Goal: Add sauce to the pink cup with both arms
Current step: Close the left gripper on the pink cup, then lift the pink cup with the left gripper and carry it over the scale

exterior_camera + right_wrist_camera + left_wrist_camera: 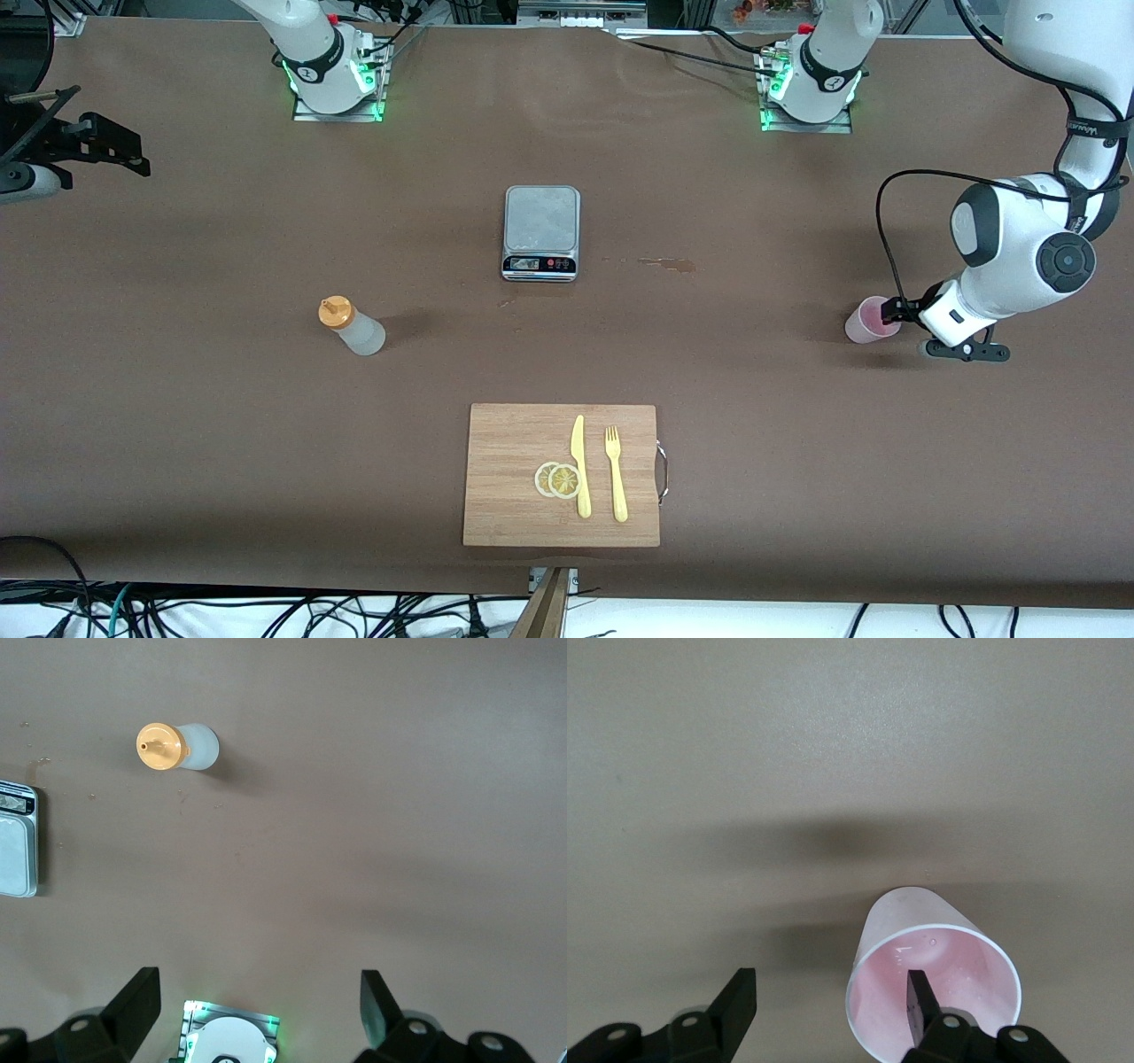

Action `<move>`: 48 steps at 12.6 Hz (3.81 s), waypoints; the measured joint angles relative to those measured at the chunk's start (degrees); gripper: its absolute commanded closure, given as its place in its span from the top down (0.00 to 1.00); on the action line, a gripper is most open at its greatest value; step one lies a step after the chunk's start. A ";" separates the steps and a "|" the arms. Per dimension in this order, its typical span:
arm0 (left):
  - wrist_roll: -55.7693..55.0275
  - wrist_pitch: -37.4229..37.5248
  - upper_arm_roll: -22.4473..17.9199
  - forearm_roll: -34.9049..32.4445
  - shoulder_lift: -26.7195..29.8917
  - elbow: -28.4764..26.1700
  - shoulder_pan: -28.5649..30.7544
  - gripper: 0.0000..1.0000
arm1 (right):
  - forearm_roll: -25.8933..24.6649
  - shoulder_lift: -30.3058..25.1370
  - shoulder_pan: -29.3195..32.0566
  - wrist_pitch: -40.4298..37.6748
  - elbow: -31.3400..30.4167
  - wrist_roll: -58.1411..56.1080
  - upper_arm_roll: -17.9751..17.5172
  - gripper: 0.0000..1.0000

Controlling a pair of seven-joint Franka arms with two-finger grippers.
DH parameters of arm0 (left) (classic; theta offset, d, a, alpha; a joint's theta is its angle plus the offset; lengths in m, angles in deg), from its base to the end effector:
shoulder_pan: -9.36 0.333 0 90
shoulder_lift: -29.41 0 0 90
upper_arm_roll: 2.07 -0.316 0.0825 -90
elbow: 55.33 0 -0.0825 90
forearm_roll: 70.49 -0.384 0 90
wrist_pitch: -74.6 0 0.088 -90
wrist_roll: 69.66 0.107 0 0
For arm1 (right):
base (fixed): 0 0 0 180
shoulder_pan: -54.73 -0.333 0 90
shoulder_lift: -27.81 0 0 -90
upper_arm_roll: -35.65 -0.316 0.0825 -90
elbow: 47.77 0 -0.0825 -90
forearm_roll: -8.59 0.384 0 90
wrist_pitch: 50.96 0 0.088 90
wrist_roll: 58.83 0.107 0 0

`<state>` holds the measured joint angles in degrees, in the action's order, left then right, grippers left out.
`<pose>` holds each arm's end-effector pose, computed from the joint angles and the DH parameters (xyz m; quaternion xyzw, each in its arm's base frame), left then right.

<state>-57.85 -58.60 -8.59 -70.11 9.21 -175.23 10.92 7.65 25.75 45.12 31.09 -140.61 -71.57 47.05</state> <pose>0.5653 0.0797 0.2439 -0.9976 0.0324 0.0611 0.0070 0.5267 -0.0203 0.6095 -0.9925 -0.0950 0.0764 0.0051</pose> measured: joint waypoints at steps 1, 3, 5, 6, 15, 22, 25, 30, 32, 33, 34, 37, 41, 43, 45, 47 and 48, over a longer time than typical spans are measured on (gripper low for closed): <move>0.00 0.00 0.01 0.00 0.00 -0.10 -0.05 0.55 | 0.00 0.00 0.00 -0.01 0.00 0.00 0.00 1.00; 0.00 0.00 0.03 0.00 0.00 -0.27 -0.13 0.42 | 0.00 0.00 0.00 -0.02 0.00 0.00 0.00 1.00; 0.01 0.00 0.04 0.00 0.00 -0.33 -0.17 0.32 | 0.00 0.00 0.00 -0.02 0.00 0.00 0.00 1.00; 0.01 0.00 0.05 0.00 0.00 -0.35 -0.18 0.28 | 0.00 0.00 0.00 -0.03 0.00 0.00 0.00 1.00; 0.01 0.00 0.31 0.89 0.25 -0.32 -0.28 0.00 | 0.00 0.00 0.01 -0.03 0.00 0.00 0.00 1.00; -5.34 0.06 2.20 10.59 0.58 2.49 -7.91 0.00 | 0.00 0.00 0.04 -0.03 0.00 0.00 0.01 1.00; -18.31 0.55 6.84 11.05 1.26 3.55 -13.55 0.00 | 0.00 0.00 0.06 -0.02 0.00 0.00 0.02 1.00; -35.33 2.82 9.77 11.06 1.65 5.39 -25.08 0.00 | 0.00 0.00 0.17 0.00 0.00 0.00 0.05 1.00; -42.48 2.86 10.71 11.07 1.66 6.18 -30.06 0.00 | 0.00 0.00 0.36 0.00 0.00 0.00 0.21 1.00; -45.96 2.86 10.92 11.07 1.67 6.74 -32.64 0.00 | 0.00 0.00 0.42 0.00 0.00 0.00 0.25 1.00; -48.95 2.87 11.15 11.08 1.67 7.32 -34.85 0.00 | 0.00 0.00 0.44 0.00 0.00 0.00 0.27 1.00; -55.58 2.93 11.87 12.07 1.67 8.23 -40.25 0.00 | 0.00 0.12 0.47 0.00 0.00 0.00 0.80 1.00; -59.86 2.93 11.94 13.50 1.02 9.05 -45.69 0.00 | 0.00 0.22 0.51 0.00 0.00 0.00 1.18 1.00; -60.68 2.93 11.96 13.50 -0.25 9.45 -47.69 0.00 | 0.01 0.35 0.50 -0.03 0.00 0.00 1.19 1.00; -60.85 2.67 11.96 13.50 -1.69 9.66 -49.21 0.00 | 0.02 1.22 0.49 -0.03 -0.01 0.00 1.18 1.00; -61.24 1.53 11.94 13.50 -2.86 9.87 -50.13 0.00 | 0.02 1.94 0.49 -0.01 -0.01 0.00 1.18 1.00; -61.45 1.05 11.94 13.50 -3.18 10.08 -50.30 0.00 | 0.02 2.09 0.49 -0.01 -0.01 0.00 1.18 1.00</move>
<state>-119.31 -57.55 3.34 -56.62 6.03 -165.15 -39.38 7.66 27.83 45.61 31.08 -140.62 -71.57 48.23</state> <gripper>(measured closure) 0.974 0.000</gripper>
